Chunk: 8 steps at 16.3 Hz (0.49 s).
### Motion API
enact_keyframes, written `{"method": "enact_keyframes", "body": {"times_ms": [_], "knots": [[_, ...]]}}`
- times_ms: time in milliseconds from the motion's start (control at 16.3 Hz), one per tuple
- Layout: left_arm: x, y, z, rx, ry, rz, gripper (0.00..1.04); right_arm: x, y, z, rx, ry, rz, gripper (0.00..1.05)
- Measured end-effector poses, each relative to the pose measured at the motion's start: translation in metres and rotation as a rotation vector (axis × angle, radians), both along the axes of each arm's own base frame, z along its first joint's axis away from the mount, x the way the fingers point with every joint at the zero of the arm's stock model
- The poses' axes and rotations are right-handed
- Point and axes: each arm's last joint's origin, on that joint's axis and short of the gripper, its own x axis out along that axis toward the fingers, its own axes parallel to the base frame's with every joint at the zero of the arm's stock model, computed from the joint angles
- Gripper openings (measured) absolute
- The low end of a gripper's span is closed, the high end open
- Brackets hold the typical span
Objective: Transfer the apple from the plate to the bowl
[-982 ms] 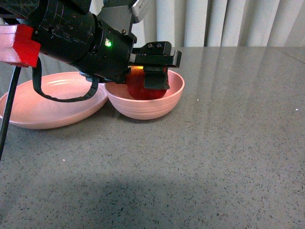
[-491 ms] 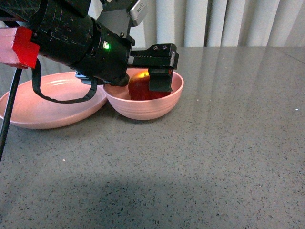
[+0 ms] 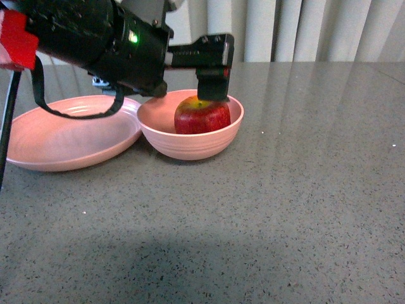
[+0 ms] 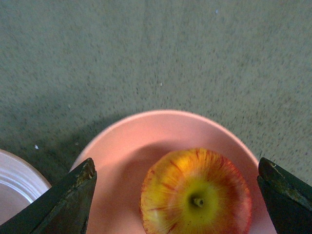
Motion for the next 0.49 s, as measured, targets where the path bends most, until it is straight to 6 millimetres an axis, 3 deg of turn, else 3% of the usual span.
{"method": "enact_keyframes", "body": {"times_ms": [307,430,491], "knots": [[-0.023,0.012,0.077,-0.144,-0.264,0.034,0.98,0.000,0.000,0.000,0.000,0.000,0.000,0.98],[-0.048,0.023,0.101,-0.176,-0.365,0.068,0.98,0.000,0.000,0.000,0.000,0.000,0.000,0.98],[-0.075,0.042,0.120,-0.195,-0.474,0.135,0.98,0.000,0.000,0.000,0.000,0.000,0.000,0.98]]}}
